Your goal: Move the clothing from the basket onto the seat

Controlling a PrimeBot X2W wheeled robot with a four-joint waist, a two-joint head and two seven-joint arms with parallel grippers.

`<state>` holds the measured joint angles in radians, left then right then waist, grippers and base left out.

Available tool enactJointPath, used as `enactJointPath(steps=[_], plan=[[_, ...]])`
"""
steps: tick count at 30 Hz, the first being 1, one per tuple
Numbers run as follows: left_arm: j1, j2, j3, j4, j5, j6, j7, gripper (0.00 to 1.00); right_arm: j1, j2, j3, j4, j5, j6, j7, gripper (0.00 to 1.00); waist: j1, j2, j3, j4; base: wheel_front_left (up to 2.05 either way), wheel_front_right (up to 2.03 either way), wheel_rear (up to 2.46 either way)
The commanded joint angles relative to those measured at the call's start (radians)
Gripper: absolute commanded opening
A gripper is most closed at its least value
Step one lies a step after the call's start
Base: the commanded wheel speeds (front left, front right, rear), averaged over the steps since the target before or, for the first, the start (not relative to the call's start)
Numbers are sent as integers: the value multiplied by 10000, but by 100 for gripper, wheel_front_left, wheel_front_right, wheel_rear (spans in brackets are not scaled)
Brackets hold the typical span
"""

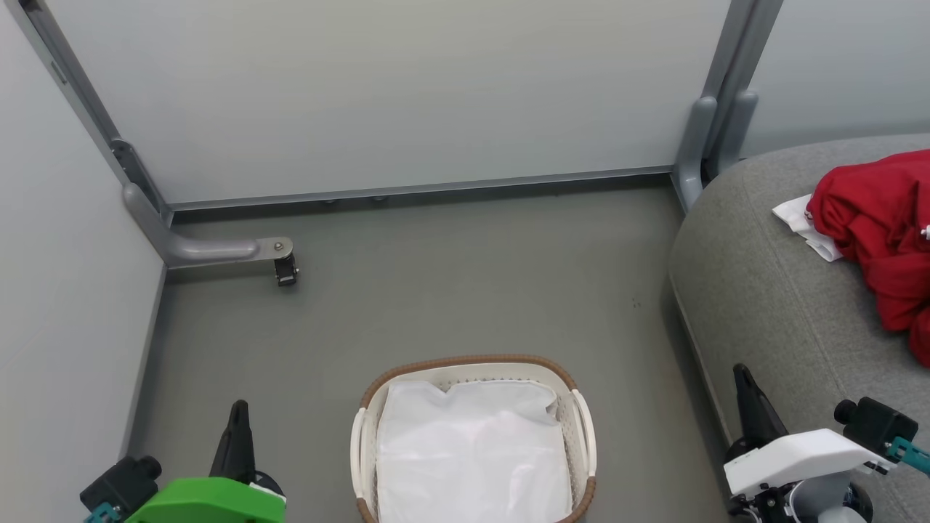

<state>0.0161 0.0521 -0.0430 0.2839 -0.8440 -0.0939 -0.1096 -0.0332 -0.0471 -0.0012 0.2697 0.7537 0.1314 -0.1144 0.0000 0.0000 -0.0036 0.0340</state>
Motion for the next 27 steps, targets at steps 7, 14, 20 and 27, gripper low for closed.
enactJointPath(steps=[7,14,20,27], plan=[[-441,21,240,-197,-1050,-95,289,0,-334,-91,-163,-165,1177,-5,284,0,0,0,6,-28,0,0,0],[-536,19,386,-220,-1817,-127,504,0,-381,-100,-263,-181,2032,-5,500,0,0,0,11,-54,0,0,0],[-636,17,517,-241,-2436,-154,687,0,-437,-106,-347,-195,2733,-5,680,0,0,0,15,-76,0,0,0],[-719,16,660,-261,-3128,-191,897,0,-490,-111,-434,-208,3513,-6,881,0,0,0,20,-103,0,0,0]])
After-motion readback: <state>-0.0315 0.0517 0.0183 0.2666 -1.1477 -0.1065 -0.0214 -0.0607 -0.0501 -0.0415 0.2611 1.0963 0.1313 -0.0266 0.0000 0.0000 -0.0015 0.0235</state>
